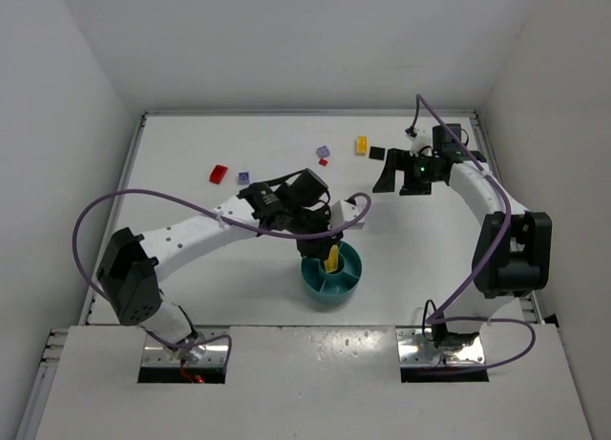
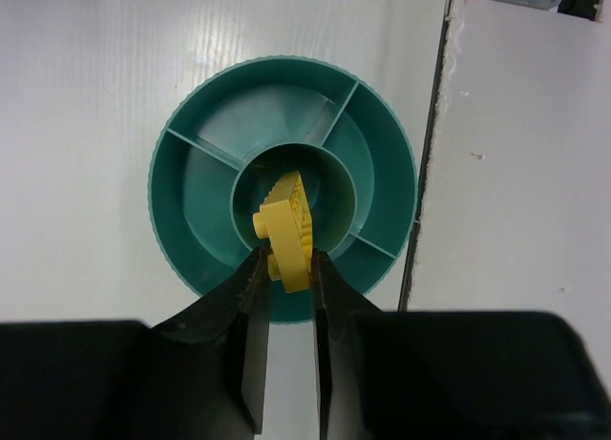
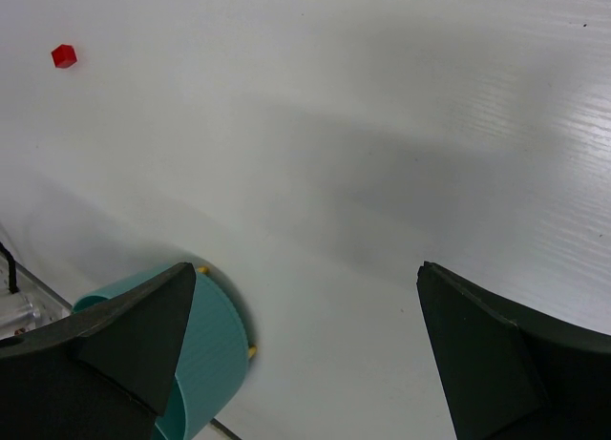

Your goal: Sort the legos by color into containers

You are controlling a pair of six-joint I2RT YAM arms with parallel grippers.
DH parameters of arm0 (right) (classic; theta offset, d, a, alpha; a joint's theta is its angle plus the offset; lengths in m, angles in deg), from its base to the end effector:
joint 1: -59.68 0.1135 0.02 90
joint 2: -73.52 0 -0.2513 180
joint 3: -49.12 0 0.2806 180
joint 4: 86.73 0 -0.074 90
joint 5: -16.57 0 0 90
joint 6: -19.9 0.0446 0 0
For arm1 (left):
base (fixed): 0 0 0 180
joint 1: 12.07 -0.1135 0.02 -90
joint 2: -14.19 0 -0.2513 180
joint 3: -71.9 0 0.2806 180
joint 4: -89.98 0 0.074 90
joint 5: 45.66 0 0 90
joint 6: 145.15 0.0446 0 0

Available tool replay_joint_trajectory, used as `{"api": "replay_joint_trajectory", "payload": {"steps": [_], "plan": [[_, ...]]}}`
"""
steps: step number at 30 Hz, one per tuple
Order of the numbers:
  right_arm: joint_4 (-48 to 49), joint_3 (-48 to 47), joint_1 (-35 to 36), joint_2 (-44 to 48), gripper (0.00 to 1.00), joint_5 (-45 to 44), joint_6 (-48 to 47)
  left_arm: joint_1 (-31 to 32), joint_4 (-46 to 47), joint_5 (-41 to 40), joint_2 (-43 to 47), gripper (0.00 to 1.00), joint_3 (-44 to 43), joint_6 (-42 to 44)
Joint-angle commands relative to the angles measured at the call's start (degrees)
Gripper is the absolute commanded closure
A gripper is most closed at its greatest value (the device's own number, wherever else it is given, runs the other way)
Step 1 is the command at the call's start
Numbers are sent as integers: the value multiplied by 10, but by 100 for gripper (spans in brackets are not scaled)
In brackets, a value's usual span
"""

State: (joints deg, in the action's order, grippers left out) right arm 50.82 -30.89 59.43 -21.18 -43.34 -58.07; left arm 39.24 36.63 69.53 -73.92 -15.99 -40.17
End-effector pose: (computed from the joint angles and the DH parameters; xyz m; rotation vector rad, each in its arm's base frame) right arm 0.3732 0.0207 0.1982 0.0711 2.5339 0.7521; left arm 0.2104 -0.2930 0.2716 1.5553 2.0380 -0.8051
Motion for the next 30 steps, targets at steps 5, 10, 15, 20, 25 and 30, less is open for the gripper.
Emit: {"api": "replay_joint_trajectory", "payload": {"steps": [5,10,15,20,25,30], "plan": [[11,-18,-3,-1,0,6,0,7,14,6,-15,100,1,3],[11,-12,-3,-1,0,11,0,7,14,0,-15,96,1,3],[11,-12,-3,-1,0,11,0,7,14,-5,-15,70,1,3],[11,-12,-3,-1,0,11,-5,7,14,-10,-9,50,1,8],[16,-12,-3,-1,1,11,-17,7,14,-58,12,45,-30,15],[5,-55,10,-24,6,-3,-31,-63,14,-58,25,35,-100,-14]]}}
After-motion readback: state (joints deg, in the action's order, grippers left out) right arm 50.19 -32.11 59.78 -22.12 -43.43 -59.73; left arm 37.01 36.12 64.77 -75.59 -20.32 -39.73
